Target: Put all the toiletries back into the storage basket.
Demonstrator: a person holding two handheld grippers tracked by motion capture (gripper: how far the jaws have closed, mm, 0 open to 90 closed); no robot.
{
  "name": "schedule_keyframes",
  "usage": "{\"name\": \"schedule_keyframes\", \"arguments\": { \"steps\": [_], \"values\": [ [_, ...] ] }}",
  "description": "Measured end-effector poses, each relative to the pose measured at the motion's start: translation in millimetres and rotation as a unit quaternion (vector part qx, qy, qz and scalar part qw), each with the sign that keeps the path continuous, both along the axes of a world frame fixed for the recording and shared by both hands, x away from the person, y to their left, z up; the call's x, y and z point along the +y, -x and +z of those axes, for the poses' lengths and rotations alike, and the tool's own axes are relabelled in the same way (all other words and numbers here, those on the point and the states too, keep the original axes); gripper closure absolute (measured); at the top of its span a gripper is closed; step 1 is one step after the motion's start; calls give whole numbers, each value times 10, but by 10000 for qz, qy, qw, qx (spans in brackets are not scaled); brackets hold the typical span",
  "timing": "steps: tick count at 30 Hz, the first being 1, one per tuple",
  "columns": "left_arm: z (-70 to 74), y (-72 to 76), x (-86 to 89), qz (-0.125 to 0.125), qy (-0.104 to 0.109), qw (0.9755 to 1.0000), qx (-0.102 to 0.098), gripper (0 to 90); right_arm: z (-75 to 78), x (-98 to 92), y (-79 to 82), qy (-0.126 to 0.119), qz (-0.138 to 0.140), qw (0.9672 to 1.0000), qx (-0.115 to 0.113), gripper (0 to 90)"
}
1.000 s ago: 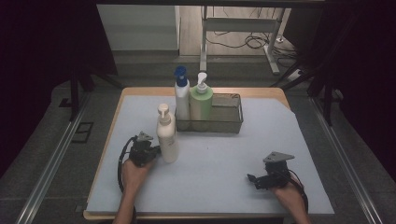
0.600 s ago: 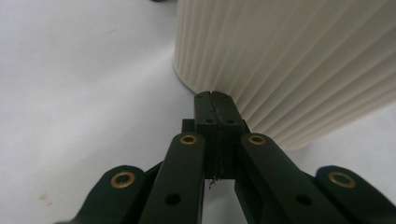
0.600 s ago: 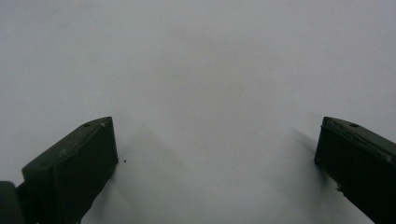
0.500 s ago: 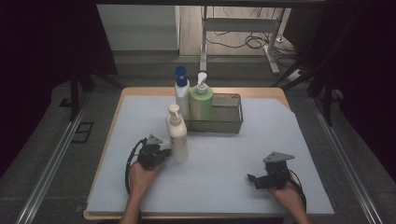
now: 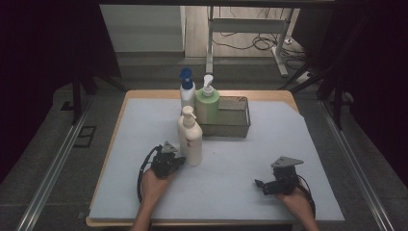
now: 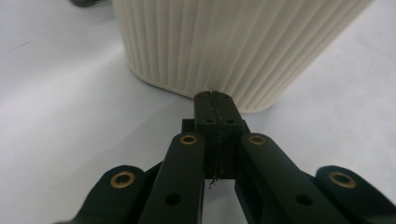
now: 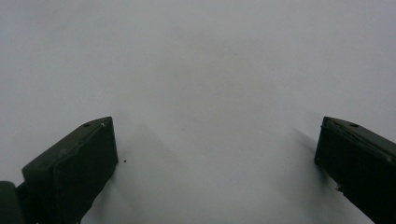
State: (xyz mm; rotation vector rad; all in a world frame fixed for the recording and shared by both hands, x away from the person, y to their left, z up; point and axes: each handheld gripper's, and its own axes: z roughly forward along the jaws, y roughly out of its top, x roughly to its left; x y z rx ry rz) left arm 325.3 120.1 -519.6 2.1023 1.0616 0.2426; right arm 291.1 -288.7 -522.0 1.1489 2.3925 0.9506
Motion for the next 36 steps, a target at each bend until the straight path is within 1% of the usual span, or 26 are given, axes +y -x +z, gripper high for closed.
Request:
{"name": "schedule_keyframes", "arguments": {
  "steps": [5, 8, 11, 13, 16, 18, 20, 22, 24, 26, 29, 31, 34, 36],
  "values": [
    [-3, -7, -48, -102, 1, 9999, -16, 895, 0, 0, 0, -2, 2, 10000, 4, 0],
    [-13, -8, -22, -127, 112, 9999, 10, 887, 3, 1, -1, 1, -4, 10000, 19, 0],
    [0, 24, -12, -157, 31, 9999, -18, 858, 8, 6, 0, 8, -28, 10000, 39, 0],
    [17, 52, 3, -174, -49, 9998, -45, 822, 15, 10, 0, 26, -40, 10000, 63, 0],
    [43, 100, 49, -153, -52, 9999, -44, 747, 31, 19, -2, 69, -46, 9999, 109, 7],
    [66, 138, 83, -134, -49, 9999, -79, 691, 44, 18, 3, 64, -24, 9999, 126, 32],
    [92, 181, 111, -84, -36, 9999, -85, 623, 58, 16, 9, -25, 0, 9999, 133, 46],
    [112, 225, 133, -78, -16, 9999, -109, 578, 85, 16, 14, -60, 33, 9999, 91, 46],
    [125, 264, 144, -70, -49, 9999, -108, 507, 118, 20, 18, -87, 47, 9999, 35, 44],
    [129, 303, 157, -82, -96, 9998, -124, 474, 144, 25, 20, -133, 73, 9999, 17, 40],
    [134, 356, 184, -71, -68, 9999, -100, 383, 165, 43, 25, -141, 127, 9998, 43, 31],
    [132, 392, 204, -18, -62, 9999, -106, 320, 178, 63, 29, -163, 178, 9997, 41, 25],
    [121, 454, 232, 17, -137, 9998, -130, 235, 213, 101, 34, -187, 254, 9995, -5, 14],
    [104, 506, 239, 42, -266, 9995, -172, 170, 240, 128, 35, -202, 328, 9993, -41, 10]
  ]
}}
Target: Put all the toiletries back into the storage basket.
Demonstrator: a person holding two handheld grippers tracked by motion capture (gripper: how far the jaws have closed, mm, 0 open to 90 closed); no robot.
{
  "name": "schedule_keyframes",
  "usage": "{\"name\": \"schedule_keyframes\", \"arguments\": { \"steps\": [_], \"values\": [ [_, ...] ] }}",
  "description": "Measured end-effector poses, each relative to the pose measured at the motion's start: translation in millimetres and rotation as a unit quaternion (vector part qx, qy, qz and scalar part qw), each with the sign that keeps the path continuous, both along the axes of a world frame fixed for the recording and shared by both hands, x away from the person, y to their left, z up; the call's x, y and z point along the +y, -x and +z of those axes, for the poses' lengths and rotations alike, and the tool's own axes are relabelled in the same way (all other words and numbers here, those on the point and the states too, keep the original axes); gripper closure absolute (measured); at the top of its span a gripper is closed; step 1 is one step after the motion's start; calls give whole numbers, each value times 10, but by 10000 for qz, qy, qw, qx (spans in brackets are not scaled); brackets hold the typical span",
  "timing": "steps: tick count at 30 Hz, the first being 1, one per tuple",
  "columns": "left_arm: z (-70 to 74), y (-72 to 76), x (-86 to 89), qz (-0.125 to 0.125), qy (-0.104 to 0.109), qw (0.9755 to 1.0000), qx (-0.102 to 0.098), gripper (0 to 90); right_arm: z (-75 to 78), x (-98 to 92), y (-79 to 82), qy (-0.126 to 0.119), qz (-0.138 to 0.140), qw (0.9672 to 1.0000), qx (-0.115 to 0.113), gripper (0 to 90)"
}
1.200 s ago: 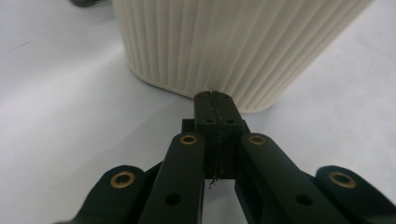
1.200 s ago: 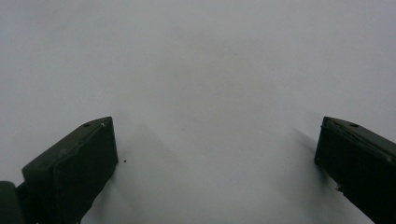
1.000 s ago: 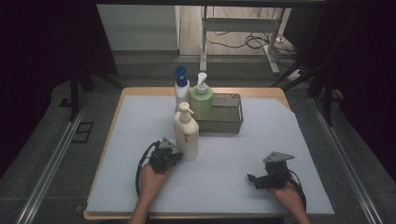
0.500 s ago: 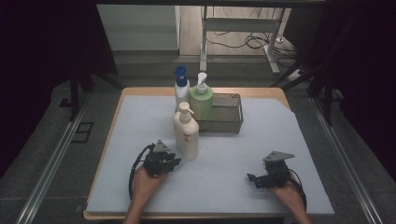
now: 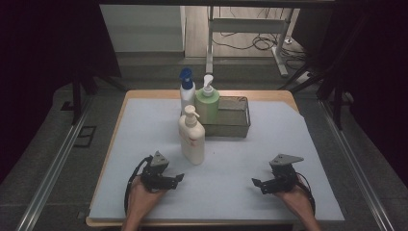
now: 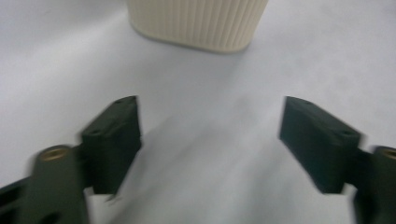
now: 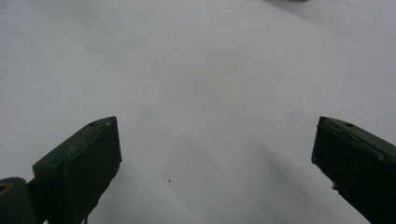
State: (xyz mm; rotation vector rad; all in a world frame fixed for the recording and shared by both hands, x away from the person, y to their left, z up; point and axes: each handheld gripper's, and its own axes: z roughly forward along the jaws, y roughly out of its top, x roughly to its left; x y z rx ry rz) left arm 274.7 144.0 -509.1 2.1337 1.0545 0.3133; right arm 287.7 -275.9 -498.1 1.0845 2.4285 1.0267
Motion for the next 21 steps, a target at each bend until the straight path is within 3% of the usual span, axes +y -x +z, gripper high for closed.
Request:
{"name": "schedule_keyframes", "arguments": {
  "steps": [3, 6, 10, 13, 16, 21],
  "values": [
    [-31, 77, 3, 32, -226, 9997, -41, 132, 34, 50, 1, -24, 76, 10000, -49, 0],
    [-61, 134, 21, 43, -308, 9995, -1, 127, 70, 112, -6, -38, 157, 9998, -85, 0],
    [-108, 181, 55, 116, -353, 9993, 26, 125, 116, 209, -26, -44, 299, 9994, -138, 0],
    [-121, 193, 75, 149, -253, 9996, -14, 125, 158, 282, -50, -84, 385, 9991, -153, 0],
    [-133, 201, 62, 131, -357, 9992, -78, 123, 208, 353, -80, -198, 457, 9986, -153, 0],
    [-139, 209, 63, 137, -360, 9992, -104, 122, 275, 489, -124, -213, 612, 9976, -245, 0]
  ]
}}
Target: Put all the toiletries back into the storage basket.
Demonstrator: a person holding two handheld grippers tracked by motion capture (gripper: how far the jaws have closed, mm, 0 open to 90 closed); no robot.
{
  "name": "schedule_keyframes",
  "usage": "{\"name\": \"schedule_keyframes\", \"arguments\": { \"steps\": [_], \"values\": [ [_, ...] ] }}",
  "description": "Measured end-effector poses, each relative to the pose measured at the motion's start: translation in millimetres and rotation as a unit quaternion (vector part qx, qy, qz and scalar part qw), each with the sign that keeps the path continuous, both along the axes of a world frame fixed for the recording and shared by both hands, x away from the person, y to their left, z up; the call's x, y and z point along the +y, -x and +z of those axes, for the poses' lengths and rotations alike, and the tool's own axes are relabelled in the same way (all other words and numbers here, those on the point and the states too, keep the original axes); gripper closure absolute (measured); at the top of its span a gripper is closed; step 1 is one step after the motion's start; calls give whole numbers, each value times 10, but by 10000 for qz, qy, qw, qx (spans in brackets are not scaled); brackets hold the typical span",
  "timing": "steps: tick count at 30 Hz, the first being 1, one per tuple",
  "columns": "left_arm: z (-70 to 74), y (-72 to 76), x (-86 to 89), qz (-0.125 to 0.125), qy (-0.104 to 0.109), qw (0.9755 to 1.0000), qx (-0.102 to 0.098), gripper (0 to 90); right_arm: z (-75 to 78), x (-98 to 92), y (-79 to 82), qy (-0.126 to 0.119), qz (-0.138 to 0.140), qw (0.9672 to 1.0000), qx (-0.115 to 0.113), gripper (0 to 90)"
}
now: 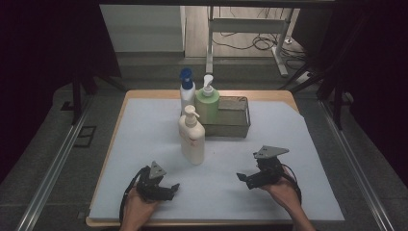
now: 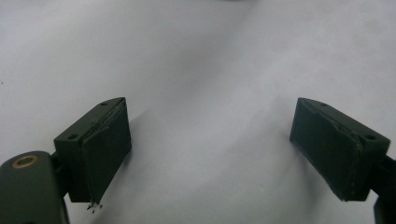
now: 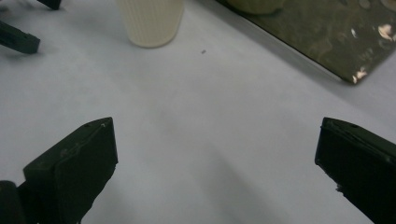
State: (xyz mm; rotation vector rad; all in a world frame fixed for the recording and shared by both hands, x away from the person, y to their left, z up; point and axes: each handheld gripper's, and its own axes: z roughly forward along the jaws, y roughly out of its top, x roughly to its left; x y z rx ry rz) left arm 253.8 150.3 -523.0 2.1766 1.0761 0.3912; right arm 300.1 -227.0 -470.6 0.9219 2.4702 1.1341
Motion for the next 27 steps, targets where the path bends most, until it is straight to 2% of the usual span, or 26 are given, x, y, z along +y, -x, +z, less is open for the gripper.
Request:
{"name": "schedule_keyframes", "arguments": {
  "steps": [10, 27],
  "values": [
    [-3, -1, 1, -2, 8, 10000, -14, 122, 74, 308, -124, -213, 126, 9995, 209, 0],
    [-4, 0, 0, 9, 20, 10000, -16, 122, 248, 788, -264, -257, 293, 9992, 80, 13]
  ]
}}
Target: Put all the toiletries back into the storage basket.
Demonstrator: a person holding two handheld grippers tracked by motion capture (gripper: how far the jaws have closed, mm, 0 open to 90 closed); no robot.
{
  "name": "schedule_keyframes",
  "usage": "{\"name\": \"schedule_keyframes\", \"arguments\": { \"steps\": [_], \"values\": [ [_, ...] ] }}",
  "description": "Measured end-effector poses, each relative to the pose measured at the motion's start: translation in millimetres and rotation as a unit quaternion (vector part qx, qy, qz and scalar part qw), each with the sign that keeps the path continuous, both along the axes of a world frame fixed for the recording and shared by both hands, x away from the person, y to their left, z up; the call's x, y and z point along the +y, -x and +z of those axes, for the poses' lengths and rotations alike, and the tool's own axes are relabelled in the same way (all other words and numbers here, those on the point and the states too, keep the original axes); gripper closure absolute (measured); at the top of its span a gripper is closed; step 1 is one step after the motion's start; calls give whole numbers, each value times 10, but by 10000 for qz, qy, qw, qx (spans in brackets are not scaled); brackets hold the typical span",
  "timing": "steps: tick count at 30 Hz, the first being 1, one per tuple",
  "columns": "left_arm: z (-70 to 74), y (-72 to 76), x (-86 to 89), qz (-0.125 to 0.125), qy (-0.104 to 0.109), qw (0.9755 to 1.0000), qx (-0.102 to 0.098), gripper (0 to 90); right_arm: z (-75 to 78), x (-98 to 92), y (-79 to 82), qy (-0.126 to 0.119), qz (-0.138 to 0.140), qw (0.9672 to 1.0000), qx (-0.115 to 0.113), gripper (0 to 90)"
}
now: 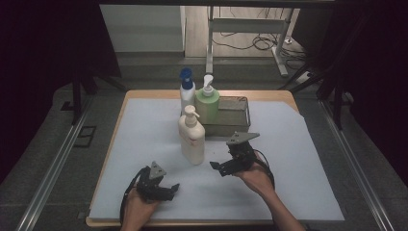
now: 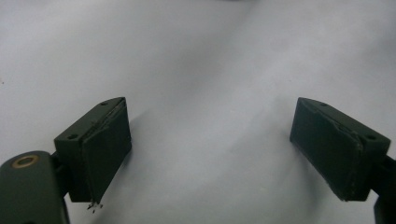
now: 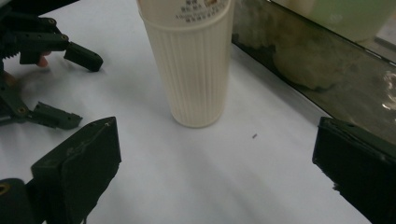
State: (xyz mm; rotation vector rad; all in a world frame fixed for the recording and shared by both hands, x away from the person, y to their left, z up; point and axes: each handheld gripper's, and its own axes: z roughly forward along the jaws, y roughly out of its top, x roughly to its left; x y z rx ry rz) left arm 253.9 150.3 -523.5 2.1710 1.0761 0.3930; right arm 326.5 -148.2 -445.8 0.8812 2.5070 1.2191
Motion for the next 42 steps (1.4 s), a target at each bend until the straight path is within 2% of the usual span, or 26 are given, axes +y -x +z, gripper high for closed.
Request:
{"name": "schedule_keyframes", "arguments": {
  "steps": [8, 17, 29, 38, 42],
  "values": [
    [0, -1, 0, -1, 2, 10000, 4, 122, 64, 190, -30, 34, 73, 9999, -94, 29],
    [1, -1, 1, -4, -2, 10000, 8, 122, 176, 412, -75, 77, 22, 9998, -181, 54],
    [1, -3, 4, -13, -10, 10000, 9, 122, 242, 644, -207, 1, -212, 9996, -195, 131],
    [1, -3, 4, -12, -8, 10000, 10, 122, 225, 828, -286, -61, -336, 9992, -208, 154],
    [1, -3, 4, -11, -7, 10000, 9, 122, 217, 887, -317, -108, -454, 9985, -273, 198]
  ]
}}
